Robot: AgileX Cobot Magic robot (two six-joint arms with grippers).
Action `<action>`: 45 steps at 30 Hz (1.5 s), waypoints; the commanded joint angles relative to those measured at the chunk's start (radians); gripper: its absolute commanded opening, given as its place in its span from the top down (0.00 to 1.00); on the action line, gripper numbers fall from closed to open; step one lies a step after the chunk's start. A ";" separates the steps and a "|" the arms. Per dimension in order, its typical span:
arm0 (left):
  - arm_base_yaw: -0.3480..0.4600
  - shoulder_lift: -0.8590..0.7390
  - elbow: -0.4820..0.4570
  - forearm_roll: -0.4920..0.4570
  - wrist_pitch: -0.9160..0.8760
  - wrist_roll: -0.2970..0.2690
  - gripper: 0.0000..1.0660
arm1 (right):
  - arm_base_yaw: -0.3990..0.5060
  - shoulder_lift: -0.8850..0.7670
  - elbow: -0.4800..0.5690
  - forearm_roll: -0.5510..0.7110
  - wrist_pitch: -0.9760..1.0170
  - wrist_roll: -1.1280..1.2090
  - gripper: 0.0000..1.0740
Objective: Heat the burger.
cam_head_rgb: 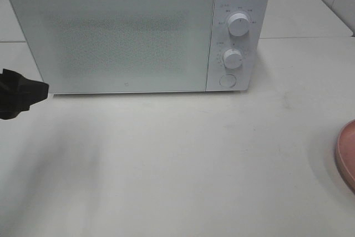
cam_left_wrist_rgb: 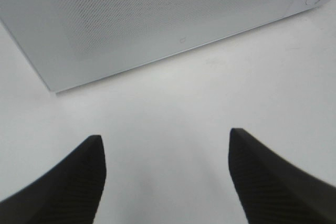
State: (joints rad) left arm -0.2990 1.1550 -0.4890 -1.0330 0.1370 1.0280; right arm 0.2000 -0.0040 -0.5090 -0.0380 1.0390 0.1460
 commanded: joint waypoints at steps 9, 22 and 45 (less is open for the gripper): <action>0.081 -0.191 -0.092 1.005 0.441 -1.066 0.33 | -0.007 -0.025 0.001 0.000 0.001 -0.004 0.30; 0.081 -0.742 -0.092 1.006 0.838 -1.028 0.31 | -0.007 -0.025 0.001 0.000 0.001 -0.004 0.30; 0.081 -1.042 -0.011 1.011 0.900 -1.028 0.23 | -0.007 -0.025 0.001 0.000 0.001 -0.004 0.30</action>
State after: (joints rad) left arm -0.2180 0.1210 -0.5030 -0.0120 1.0550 0.0000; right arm 0.2000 -0.0040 -0.5090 -0.0380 1.0390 0.1460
